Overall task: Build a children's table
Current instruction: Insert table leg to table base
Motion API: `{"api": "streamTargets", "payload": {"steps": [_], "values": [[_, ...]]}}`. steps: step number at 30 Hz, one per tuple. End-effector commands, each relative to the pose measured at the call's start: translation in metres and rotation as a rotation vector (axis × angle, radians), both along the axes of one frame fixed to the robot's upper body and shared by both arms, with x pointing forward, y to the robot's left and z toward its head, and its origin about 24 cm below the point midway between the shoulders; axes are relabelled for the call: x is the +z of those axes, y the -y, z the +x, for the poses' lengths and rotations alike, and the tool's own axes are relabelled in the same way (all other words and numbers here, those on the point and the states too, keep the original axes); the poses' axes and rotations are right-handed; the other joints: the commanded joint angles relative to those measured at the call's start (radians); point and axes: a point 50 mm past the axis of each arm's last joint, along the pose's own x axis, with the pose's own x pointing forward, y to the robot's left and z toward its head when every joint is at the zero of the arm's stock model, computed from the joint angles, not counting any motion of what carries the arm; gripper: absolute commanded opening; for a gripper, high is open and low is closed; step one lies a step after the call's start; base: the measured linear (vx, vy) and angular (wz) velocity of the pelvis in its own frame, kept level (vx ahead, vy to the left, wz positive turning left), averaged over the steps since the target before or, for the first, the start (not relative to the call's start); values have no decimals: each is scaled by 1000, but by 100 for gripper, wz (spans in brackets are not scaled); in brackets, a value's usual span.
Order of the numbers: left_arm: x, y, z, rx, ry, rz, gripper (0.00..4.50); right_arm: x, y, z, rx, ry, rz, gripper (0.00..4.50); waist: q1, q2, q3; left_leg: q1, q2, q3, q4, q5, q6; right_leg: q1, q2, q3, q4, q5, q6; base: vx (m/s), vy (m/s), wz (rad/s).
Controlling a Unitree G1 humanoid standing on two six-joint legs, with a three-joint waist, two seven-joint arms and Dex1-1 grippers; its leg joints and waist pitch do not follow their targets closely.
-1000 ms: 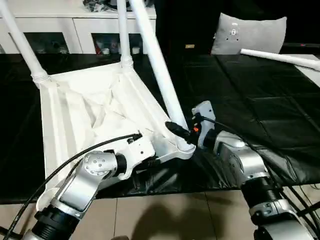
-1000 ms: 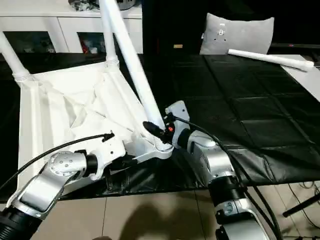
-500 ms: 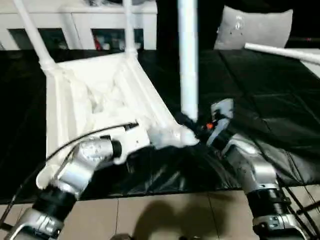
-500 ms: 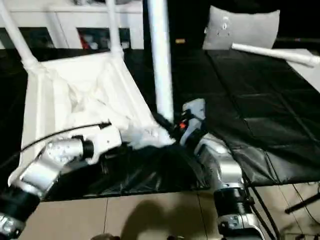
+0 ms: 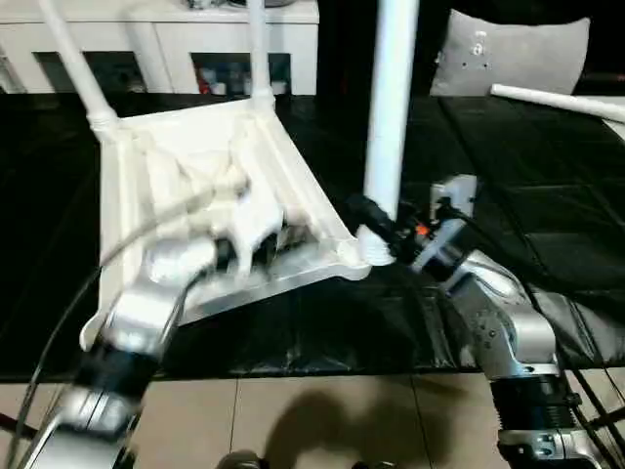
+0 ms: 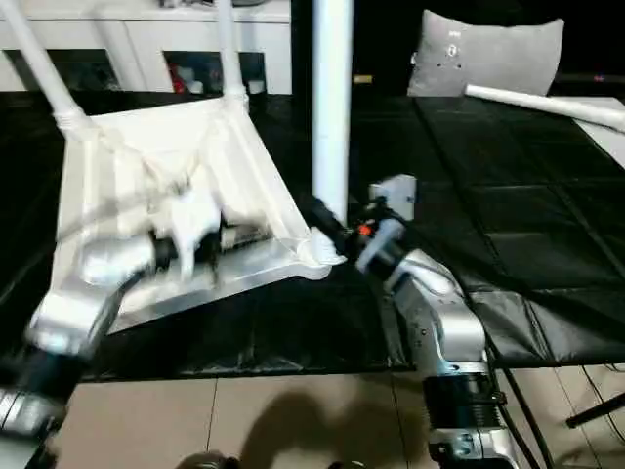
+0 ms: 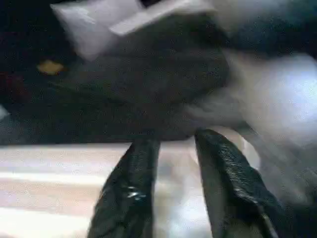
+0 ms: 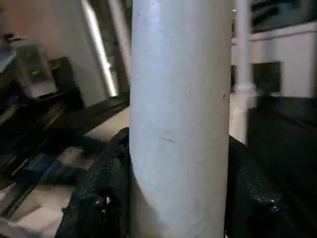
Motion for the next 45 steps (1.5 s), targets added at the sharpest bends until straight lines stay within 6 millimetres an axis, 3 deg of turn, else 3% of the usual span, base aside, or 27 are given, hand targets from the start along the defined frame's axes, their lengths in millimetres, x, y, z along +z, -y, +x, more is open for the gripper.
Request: {"api": "streamTargets", "payload": {"steps": [1,6,7,12,13,16,17,20,24,25,27,28,33,35,37,40,42,44,45], "values": [[9,2,15,120,-5,-17,141,8,-6,-2,21,29,-18,189,1,6,-65,10,66,-27,-71,-155,26,62,-105,74,-77,-261,-107,0,0,0],[21,11,31,239,-18,-50,141,6,-10,-3,39,22,-43,189,5,-4,-71,0,59,-25,-60,-87,49,67,-107,74,-68,-179,-113,0,0,0],[33,23,35,228,-12,-115,141,2,-12,-3,41,13,-71,189,6,-6,-74,-4,56,-24,-57,-63,59,70,-108,74,-66,-162,-114,0,0,0],[52,56,26,73,9,-185,141,-4,-13,-4,46,2,-116,189,17,-4,-78,-5,62,-27,-52,-24,91,70,-110,72,-55,-74,-153,0,0,0],[53,59,23,50,12,-190,141,-5,-13,-4,41,-2,-118,189,16,1,-78,-6,64,-30,-51,-23,94,72,-112,71,-54,-67,-154,0,0,0],[57,66,17,0,11,-207,141,-7,-11,-3,19,-13,-132,189,17,2,-77,-4,63,-27,-51,-34,95,71,-111,71,-56,-74,-160,0,0,0],[59,70,10,-38,15,-197,141,-12,-7,1,-27,-33,-155,189,18,9,-76,-3,65,-29,-53,-47,84,70,-111,71,-59,-97,-158,0,0,0],[60,75,3,-75,8,-191,141,-17,-3,5,-74,-55,-181,189,20,10,-76,1,66,-28,-54,-62,66,69,-109,71,-61,-116,-160,0,0,0],[60,78,-2,-95,17,-163,141,-20,-2,7,-96,-76,-193,189,24,9,-75,2,65,-28,-55,-86,57,70,-106,71,-65,-153,-136,0,0,0],[61,81,-4,-107,24,-151,141,-22,-1,8,-105,-85,-202,189,23,0,-75,2,66,-28,-56,-82,58,70,-107,71,-64,-148,-134,0,0,0],[62,82,-6,-115,27,-146,141,-23,0,8,-111,-89,-206,189,25,6,-76,2,66,-28,-54,-72,59,69,-109,72,-62,-136,-141,0,0,0],[62,82,-6,-112,33,-133,141,-24,1,9,-115,-94,-210,189,25,2,-76,1,65,-28,-54,-64,61,70,-108,72,-60,-124,-143,0,0,0],[59,77,-6,-90,36,-114,141,-26,2,10,-119,-96,-219,189,23,4,-76,-1,64,-27,-52,-55,67,71,-107,71,-59,-120,-137,0,0,0],[53,66,-4,-52,32,-94,141,-26,4,10,-126,-98,-222,189,22,8,-76,0,64,-28,-52,-58,65,70,-106,71,-59,-123,-137,0,0,0],[40,43,4,44,22,-42,141,-25,12,9,-150,-100,-222,189,19,7,-75,0,62,-27,-53,-69,64,70,-104,71,-61,-134,-128,0,0,0],[27,25,7,79,-30,-23,167,-24,21,9,-175,-103,-215,189,19,12,-77,5,59,-26,-53,-77,55,67,-100,70,-66,-168,-103,0,0,0],[13,14,4,65,-85,-1,167,-23,31,9,-201,-108,-214,189,19,12,-78,5,61,-27,-53,-74,52,65,-100,70,-63,-153,-108,0,0,0],[5,10,2,50,-110,16,198,-23,37,9,-213,-113,-221,189,20,12,-79,6,62,-27,-53,-69,53,64,-101,71,-61,-136,-115,0,0,0],[-2,7,1,56,-115,40,205,-23,43,9,-227,-116,-234,189,19,8,-79,7,63,-25,-53,-67,56,63,-100,72,-60,-124,-122,0,0,0]]}}
